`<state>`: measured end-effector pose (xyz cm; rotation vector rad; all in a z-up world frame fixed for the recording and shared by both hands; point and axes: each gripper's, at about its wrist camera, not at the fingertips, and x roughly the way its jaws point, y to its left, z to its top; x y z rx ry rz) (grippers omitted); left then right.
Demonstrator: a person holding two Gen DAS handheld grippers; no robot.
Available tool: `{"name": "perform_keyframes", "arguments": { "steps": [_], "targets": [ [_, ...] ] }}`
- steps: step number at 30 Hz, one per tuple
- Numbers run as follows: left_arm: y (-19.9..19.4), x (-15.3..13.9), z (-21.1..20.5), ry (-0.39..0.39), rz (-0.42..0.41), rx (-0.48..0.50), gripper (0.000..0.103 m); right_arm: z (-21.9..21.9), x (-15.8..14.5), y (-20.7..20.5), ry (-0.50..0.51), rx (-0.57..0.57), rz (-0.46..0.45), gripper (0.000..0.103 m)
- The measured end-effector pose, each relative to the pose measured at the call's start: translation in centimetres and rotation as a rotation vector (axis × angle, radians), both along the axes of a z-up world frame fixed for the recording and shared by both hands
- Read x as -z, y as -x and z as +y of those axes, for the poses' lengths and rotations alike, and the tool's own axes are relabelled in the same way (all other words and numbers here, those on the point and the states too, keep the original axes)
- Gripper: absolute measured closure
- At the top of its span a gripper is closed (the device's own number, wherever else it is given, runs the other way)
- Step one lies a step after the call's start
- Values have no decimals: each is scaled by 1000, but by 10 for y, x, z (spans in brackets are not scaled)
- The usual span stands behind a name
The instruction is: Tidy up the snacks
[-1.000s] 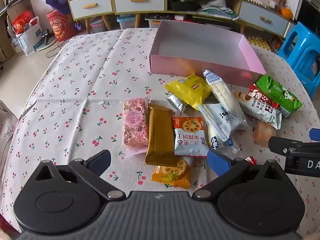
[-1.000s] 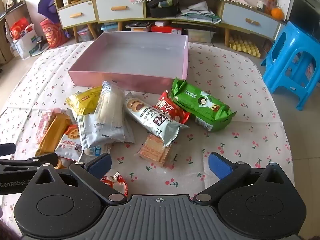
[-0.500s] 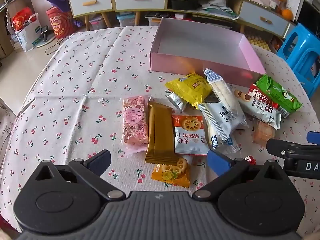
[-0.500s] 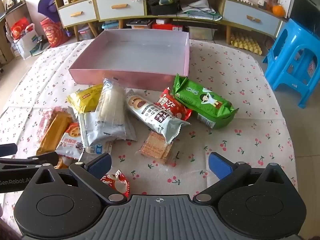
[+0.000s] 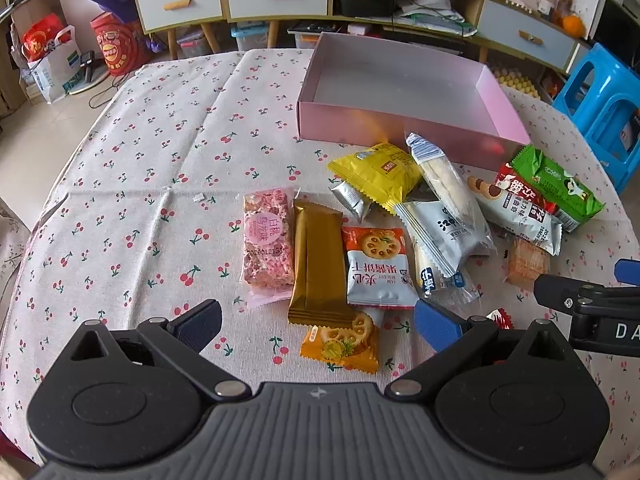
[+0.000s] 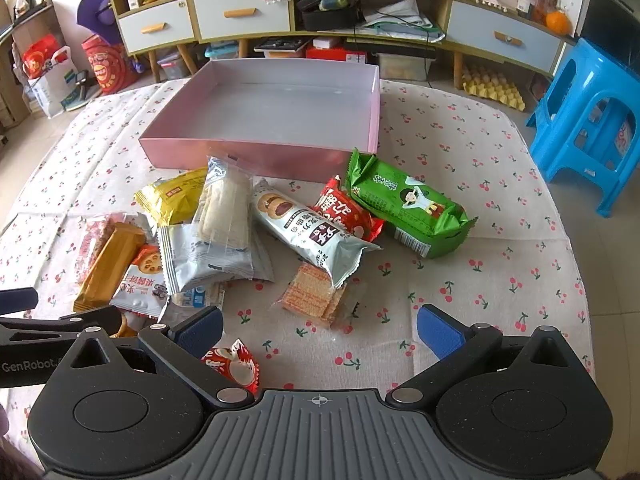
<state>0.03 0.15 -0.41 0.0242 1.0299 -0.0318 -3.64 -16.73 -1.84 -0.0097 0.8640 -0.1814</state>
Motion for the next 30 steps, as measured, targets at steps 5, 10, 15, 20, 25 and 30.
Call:
{"name": "perform_keyframes", "arguments": {
  "steps": [5, 10, 15, 20, 25, 30],
  "targets": [
    [0, 0, 0, 0, 1, 0, 0, 0, 0, 0, 0, 0, -1, 0],
    [1, 0, -1, -1, 2, 2, 0, 0, 0, 0, 0, 1, 2, 0],
    [1, 0, -2, -2, 5, 6, 0, 1, 0, 0, 3, -1, 1, 0],
    [1, -1, -2, 0, 6, 5, 0, 1, 0, 0, 2, 0, 2, 0],
    [0, -2, -1, 1, 7, 6, 0, 0, 0, 0, 1, 0, 3, 0],
    [0, -2, 0, 2, 7, 7, 0, 0, -1, 0, 2, 0, 2, 0]
  ]
}}
